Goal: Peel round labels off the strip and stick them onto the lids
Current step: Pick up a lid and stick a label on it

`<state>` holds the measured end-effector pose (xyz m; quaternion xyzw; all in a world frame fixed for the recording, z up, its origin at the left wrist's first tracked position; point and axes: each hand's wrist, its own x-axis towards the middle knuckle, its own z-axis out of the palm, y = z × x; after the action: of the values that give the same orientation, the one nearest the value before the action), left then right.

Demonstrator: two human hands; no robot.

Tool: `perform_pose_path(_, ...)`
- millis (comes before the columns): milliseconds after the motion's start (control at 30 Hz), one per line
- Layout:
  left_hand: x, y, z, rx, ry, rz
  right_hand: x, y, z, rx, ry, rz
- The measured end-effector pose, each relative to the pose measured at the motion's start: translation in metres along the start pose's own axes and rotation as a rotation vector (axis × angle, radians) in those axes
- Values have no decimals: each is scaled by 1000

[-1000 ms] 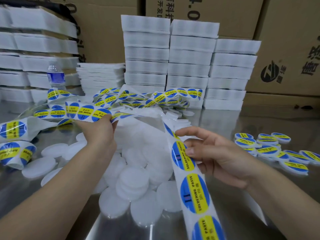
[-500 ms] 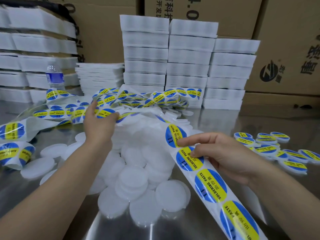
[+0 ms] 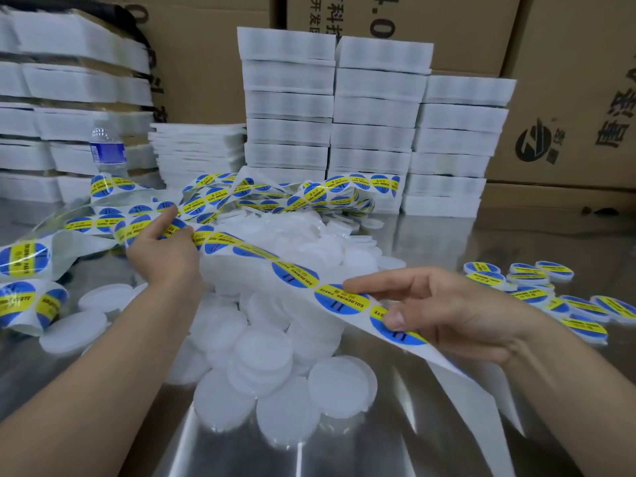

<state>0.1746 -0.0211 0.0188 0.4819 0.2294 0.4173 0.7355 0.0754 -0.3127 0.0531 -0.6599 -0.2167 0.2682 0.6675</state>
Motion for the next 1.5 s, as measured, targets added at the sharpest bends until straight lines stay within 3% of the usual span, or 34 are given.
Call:
perform_pose_path(133,-2,-1,1,13,-16,16,1,1,-4,-27,14,34)
perform_pose_path(300,3,-4,-1,18,-45,1,-5,-1,-12,1,-134,-14)
perform_pose_path(467,5,-4,-4,-30,12,-49,-11,-6,-16,132,-450,-99)
perform_pose_path(533,6,-3,-4,-52,36,-68,-12,-8,-15,84,-371,-130)
perform_pose_path(633,4,-2,-3,-61,35,-77,-9,-6,-17,8,-66,-124)
perform_pose_path(733,1,-1,-1,-48,21,-74,-3,-5,-11,-101,88,-108)
perform_pose_path(867,-1,1,0,-29,4,-82,-1,-2,-4,-258,134,-125)
perform_pose_path(1133,-7,9,4,-87,-70,-149,2,-2,-2,-243,176,-165)
perform_pose_path(1300,-14,10,6,-128,-198,-146,3,0,-2,-261,225,-188)
perform_pose_path(1500,-18,12,5,-206,-89,-108,3,0,-2,-246,235,-190)
